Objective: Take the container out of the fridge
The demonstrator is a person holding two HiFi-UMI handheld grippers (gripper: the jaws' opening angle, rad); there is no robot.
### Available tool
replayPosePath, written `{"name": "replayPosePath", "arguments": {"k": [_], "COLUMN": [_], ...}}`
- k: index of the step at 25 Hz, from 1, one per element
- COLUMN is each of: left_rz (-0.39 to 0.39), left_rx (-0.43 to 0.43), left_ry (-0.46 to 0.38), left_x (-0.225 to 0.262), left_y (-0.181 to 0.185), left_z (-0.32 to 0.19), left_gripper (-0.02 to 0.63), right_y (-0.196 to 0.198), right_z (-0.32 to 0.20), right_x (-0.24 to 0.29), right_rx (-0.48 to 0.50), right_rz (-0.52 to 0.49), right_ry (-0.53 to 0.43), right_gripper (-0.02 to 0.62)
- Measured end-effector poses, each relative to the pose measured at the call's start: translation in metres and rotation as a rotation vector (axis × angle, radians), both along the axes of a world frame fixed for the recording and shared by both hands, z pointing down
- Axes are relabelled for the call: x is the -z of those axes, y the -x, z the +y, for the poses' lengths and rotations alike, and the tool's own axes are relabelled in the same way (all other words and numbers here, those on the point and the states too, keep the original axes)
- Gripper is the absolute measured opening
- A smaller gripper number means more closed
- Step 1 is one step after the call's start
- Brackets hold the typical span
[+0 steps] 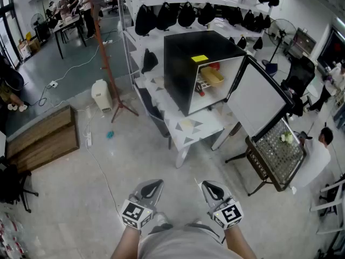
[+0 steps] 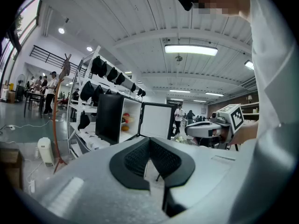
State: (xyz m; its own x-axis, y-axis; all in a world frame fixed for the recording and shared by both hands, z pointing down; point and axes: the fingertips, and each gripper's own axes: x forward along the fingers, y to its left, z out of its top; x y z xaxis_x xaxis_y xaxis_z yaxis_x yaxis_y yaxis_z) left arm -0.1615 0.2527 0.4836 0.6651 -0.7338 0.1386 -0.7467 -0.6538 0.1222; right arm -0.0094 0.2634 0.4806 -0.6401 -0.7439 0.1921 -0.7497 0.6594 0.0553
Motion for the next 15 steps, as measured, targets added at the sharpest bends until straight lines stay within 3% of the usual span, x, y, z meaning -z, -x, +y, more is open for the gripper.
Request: {"name": "replayPosePath", "arguments": {"k": [9,15], "left_rz": [0.008,0.028], "left_rx": [-0.026,0.013], "left_ry": [0.010,0.003], "left_x": [-0.001,-0.004], "left_y": [0.048,0.086], "left_z": [0.000,-0.001], "left_gripper": [0.009,0.008], "right_y": [0.058,0.084], "right_z": [0.003,-0.004], "right_x": [0.004,0.007], "right_rx": [0.016,0.000], "right_rz": [0.040,0.024], "right_ry": [-0.007,-0.007], "right_gripper": [0.014,0.012]}}
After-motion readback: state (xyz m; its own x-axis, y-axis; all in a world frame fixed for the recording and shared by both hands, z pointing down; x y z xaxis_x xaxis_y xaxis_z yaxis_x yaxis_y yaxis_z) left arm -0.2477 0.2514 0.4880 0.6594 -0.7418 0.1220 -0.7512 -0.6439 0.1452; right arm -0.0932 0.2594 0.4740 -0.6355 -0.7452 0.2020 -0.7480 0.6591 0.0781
